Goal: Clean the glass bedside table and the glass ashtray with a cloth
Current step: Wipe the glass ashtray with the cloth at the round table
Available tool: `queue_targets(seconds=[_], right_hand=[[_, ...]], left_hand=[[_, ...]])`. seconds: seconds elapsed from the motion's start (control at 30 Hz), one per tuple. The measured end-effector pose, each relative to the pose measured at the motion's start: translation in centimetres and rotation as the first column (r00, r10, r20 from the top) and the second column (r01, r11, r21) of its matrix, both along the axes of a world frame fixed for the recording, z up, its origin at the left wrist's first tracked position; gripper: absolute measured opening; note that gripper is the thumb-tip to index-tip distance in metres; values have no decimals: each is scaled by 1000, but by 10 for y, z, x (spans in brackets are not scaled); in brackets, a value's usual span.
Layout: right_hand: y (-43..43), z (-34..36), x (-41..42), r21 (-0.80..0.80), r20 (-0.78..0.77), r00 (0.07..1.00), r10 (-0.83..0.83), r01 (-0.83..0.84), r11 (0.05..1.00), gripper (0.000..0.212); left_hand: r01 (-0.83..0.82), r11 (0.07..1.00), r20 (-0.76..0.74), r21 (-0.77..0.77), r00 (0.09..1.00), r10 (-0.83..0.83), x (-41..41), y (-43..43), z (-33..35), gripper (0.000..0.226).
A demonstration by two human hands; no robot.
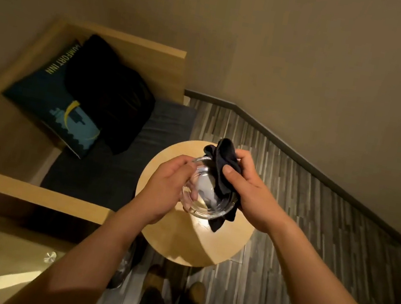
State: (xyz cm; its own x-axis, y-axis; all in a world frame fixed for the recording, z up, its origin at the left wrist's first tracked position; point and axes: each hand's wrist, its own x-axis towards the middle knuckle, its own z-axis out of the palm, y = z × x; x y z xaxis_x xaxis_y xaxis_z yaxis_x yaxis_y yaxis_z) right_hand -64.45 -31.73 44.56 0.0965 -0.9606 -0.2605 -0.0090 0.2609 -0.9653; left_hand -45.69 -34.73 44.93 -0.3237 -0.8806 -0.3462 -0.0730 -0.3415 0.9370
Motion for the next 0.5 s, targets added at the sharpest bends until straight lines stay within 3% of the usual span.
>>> queue_targets(seconds=[0.17, 0.4, 0.5], right_hand=[[6, 12, 11, 22, -21, 979, -204, 205, 979, 34], [32, 9, 49, 22, -52, 856, -514, 516, 856, 33], [29, 10, 48, 36, -133, 834, -536, 545, 838, 36]], left_hand=[[-121, 988, 57, -92, 990, 127, -10, 2, 8, 27], [-393, 894, 187, -217, 882, 433, -38, 16, 15, 18], [-396, 903, 175, -168, 889, 423, -43, 25, 14, 15]])
